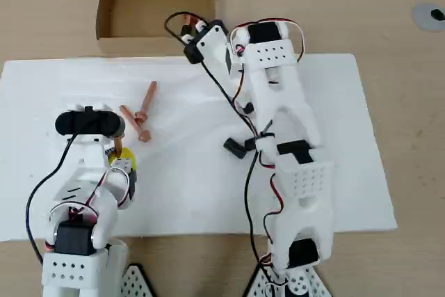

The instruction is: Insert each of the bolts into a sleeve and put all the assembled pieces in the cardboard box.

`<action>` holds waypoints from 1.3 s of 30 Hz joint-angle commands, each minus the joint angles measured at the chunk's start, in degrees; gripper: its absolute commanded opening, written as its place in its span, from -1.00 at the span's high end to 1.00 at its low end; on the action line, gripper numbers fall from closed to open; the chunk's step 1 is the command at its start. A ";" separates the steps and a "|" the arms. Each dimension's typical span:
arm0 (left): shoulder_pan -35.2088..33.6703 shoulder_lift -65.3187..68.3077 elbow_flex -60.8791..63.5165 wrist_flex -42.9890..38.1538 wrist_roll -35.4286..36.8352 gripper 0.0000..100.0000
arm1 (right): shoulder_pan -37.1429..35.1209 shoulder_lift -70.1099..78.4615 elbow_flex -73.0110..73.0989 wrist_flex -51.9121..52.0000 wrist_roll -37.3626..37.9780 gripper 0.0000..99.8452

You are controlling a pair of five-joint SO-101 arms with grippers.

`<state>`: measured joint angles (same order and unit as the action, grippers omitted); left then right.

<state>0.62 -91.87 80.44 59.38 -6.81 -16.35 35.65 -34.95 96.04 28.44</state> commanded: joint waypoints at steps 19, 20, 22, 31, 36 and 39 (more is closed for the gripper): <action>0.70 -0.57 -0.26 -0.09 -0.44 0.98 | -1.01 6.81 -2.33 -1.85 -8.97 0.48; 0.70 -0.57 -0.26 -0.09 -0.44 0.98 | -1.01 7.34 -2.33 -2.20 -8.97 0.48; 0.53 -0.57 -0.18 -0.09 -0.44 0.98 | -0.92 7.60 -2.33 -2.99 -8.97 0.48; 0.70 -0.92 0.79 -0.18 -0.44 0.98 | -0.84 7.69 -2.42 -4.22 -8.44 0.67; 0.70 -0.92 0.79 -0.18 -0.44 0.98 | -0.75 7.78 -2.24 -4.04 -8.44 0.88; 0.70 -0.92 0.79 -0.18 -0.44 0.98 | -0.66 7.78 -2.24 -3.78 -8.44 0.91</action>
<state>0.62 -92.13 81.67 59.38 -6.81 -16.53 43.82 -34.95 92.26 19.91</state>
